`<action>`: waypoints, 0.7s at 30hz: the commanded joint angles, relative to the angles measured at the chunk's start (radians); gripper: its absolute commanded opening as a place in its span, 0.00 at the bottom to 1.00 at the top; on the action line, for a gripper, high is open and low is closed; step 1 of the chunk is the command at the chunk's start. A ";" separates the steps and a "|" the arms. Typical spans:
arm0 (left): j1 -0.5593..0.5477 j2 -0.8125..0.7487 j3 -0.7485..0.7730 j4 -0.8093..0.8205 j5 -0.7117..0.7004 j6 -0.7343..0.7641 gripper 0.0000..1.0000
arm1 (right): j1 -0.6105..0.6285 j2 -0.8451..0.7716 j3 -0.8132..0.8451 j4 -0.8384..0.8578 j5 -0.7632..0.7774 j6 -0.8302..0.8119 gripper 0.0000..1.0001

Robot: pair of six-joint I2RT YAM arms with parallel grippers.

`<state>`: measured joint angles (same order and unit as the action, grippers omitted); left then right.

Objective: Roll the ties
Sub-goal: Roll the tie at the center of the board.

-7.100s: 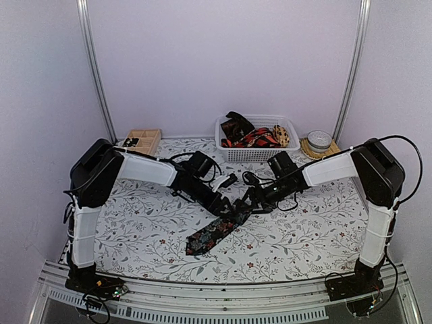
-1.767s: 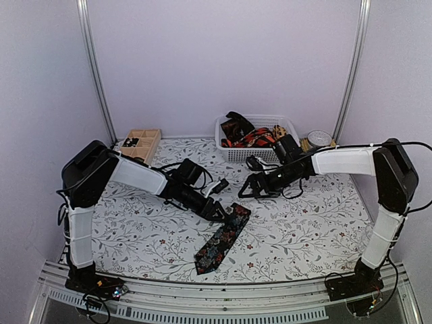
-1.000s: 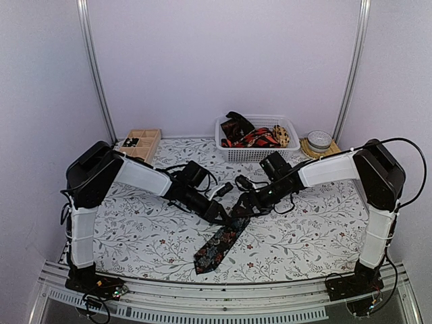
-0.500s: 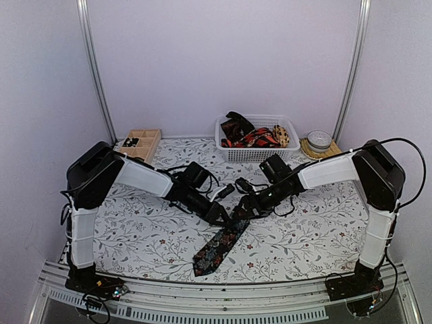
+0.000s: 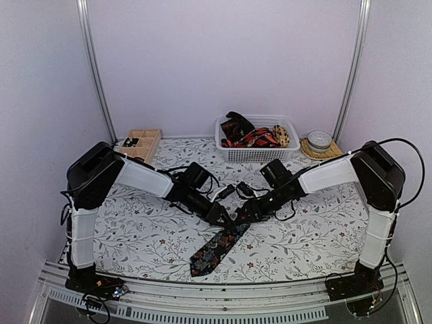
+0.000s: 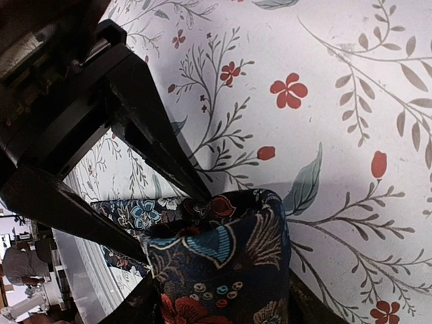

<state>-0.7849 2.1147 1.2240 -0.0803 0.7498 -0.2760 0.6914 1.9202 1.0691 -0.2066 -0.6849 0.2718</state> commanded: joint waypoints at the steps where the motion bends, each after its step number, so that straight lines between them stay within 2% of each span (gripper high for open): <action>1: -0.014 0.012 -0.028 -0.004 -0.054 -0.010 0.43 | 0.021 -0.025 -0.038 0.029 0.040 -0.004 0.50; 5: -0.013 0.006 -0.038 -0.003 -0.057 -0.009 0.44 | 0.022 -0.051 -0.048 0.060 0.061 0.012 0.39; 7: -0.012 -0.002 -0.040 -0.003 -0.059 -0.009 0.46 | 0.023 -0.065 -0.050 0.064 0.073 0.016 0.38; 11: 0.001 -0.053 -0.067 -0.010 -0.096 -0.009 0.57 | 0.026 -0.118 -0.047 0.037 0.144 0.008 0.36; 15: 0.034 -0.134 -0.135 -0.014 -0.152 -0.018 0.68 | 0.036 -0.175 -0.018 -0.048 0.310 -0.028 0.36; 21: 0.064 -0.244 -0.257 0.001 -0.185 -0.034 0.76 | 0.116 -0.219 0.041 -0.163 0.635 -0.087 0.36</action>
<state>-0.7418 1.9224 1.0298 -0.0715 0.6174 -0.2947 0.7589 1.8252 1.0729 -0.2653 -0.3389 0.2359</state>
